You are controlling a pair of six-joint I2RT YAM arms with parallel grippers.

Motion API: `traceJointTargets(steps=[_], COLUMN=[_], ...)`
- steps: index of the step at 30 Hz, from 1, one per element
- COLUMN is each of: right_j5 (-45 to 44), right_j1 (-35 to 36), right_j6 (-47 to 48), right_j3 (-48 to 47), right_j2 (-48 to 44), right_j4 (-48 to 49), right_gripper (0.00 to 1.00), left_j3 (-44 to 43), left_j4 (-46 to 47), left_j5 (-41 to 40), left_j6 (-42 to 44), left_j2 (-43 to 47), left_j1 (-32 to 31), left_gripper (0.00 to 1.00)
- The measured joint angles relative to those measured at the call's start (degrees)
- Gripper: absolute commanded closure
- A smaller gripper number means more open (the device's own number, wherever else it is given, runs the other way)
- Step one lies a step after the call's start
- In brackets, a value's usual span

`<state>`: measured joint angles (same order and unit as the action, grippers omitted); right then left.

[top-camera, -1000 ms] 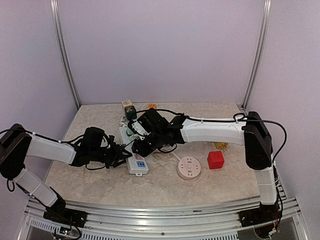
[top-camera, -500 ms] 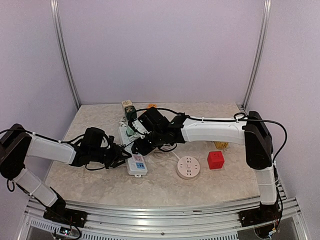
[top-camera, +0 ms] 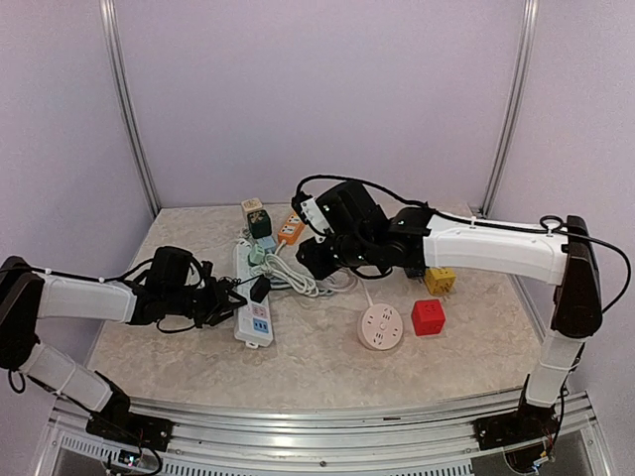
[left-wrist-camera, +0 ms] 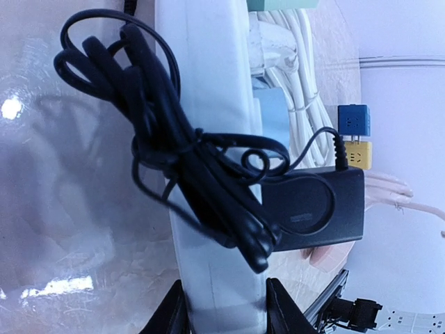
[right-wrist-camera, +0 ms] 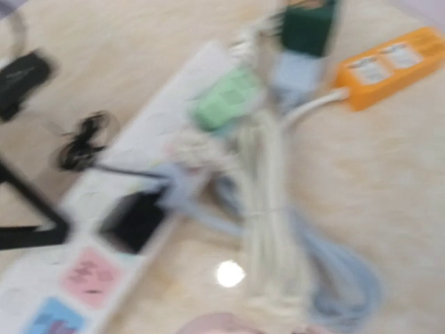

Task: Pull the plug off the socket
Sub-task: Place the plug at the center of the board.

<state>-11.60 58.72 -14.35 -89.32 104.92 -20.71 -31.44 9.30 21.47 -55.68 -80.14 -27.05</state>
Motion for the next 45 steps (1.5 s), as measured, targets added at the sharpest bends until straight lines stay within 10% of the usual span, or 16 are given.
traceJointTargets(steps=[19, 31, 42, 45], right_j5=[-17.05, -7.34, -4.72, -3.98], right_j1=[-17.07, -20.72, -20.87, -20.98], right_j6=[2.99, 4.17, 2.60, 2.38], right_j3=[5.14, 1.55, 1.42, 2.45], right_j2=[-0.39, 9.55, 12.61, 12.28], right_j4=[-3.45, -0.66, 0.83, 1.03], right_gripper=[1.00, 1.00, 0.25, 0.19], left_j3=[1.25, 1.77, 1.77, 1.77], left_j4=[-5.88, -5.95, -6.49, -6.54], left_j5=[0.66, 1.46, 1.09, 0.98], left_j6=[5.66, 7.08, 8.66, 8.68], left_j2=[6.69, 7.21, 8.55, 8.55], left_j1=[3.78, 3.58, 2.58, 2.29], left_gripper=[0.98, 0.98, 0.98, 0.98])
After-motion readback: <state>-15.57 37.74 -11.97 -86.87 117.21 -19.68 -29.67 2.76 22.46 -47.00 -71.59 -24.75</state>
